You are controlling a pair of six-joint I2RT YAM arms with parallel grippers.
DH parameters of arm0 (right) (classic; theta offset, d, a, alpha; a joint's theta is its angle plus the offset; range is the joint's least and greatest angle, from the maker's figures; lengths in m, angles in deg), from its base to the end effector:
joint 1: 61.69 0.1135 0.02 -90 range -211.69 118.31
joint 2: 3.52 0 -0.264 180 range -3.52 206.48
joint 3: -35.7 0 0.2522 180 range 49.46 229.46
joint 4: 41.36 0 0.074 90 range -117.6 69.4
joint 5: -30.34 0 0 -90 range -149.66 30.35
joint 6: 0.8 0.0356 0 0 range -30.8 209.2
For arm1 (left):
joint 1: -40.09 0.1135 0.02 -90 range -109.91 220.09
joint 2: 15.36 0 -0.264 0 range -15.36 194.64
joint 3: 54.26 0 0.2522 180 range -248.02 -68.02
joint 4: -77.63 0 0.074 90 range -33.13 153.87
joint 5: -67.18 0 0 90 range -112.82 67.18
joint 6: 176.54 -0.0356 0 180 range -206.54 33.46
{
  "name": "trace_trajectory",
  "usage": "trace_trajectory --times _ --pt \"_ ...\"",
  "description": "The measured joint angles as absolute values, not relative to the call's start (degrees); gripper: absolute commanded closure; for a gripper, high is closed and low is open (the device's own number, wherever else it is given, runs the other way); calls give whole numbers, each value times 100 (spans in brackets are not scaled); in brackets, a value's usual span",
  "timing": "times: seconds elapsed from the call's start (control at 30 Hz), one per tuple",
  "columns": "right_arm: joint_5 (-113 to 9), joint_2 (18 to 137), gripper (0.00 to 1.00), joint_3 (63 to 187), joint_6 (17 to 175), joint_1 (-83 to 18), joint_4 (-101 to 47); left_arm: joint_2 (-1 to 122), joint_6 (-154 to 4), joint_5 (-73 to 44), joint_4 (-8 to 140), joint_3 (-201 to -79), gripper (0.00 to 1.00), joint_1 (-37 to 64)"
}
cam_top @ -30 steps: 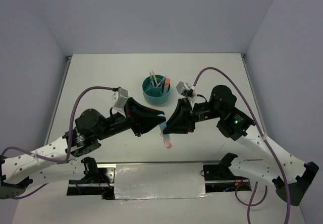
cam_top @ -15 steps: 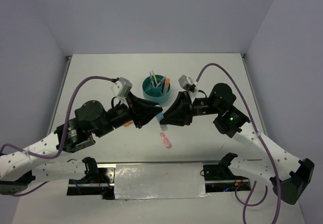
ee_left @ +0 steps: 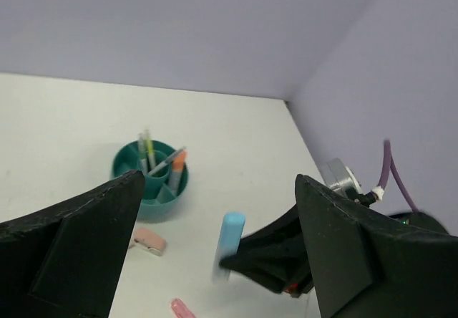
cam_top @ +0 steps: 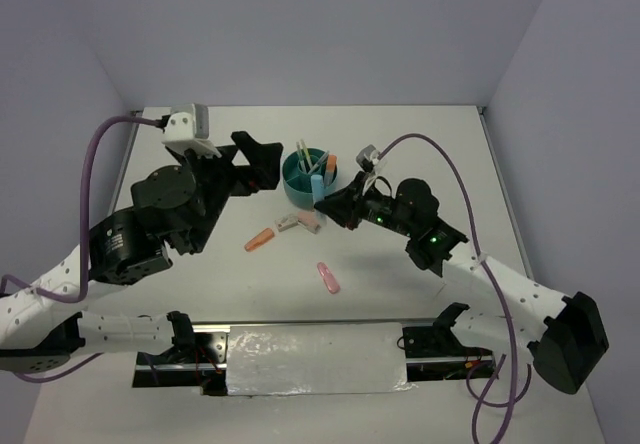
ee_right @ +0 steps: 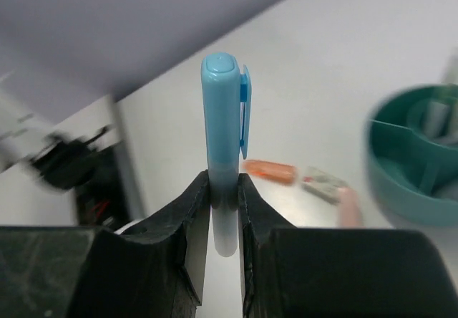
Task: Sort the stationery into containers
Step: Place the pen in the storage box.
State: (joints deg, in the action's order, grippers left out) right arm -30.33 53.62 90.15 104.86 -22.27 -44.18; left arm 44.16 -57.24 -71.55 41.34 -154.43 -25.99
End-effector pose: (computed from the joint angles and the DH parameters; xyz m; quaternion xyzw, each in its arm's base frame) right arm 0.1695 0.1619 0.3237 -0.3160 0.6318 0.4752 0.5246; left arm 0.0953 -0.1488 0.5127 -0.0918 0.6830 -0.3054 0.6571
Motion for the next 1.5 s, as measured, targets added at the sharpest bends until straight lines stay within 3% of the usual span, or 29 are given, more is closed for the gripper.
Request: trace_trajectory --times 0.17,0.47,0.73,1.13,1.23,1.37,1.5 --pt "-5223 6160 100 8886 10464 -2367 -4824 4268 -5361 -7817 3400 -15194 1 -2591" --pt "-7492 7784 100 9096 10615 -2686 -5727 3131 -4850 -7253 2270 -13076 1 -2591" --pt "-8006 8566 100 9671 10932 -2723 -6393 1831 -4729 -7030 2213 -12595 1 -2591" --pt "-8089 9316 93 9835 11209 -2723 -6802 1525 -4756 -6849 2276 -11959 1 -2591" --pt "-8080 9449 82 9835 11299 -2723 -6852 1262 -4756 -6849 2285 -11959 1 -2591" --pt "-8008 9493 58 9832 11419 -2723 -6953 1214 -4756 -6842 2283 -11959 1 -2591" --pt "-7980 9498 53 9808 11491 -2684 -7106 1271 -4758 -6814 2283 -11959 1 -2591"
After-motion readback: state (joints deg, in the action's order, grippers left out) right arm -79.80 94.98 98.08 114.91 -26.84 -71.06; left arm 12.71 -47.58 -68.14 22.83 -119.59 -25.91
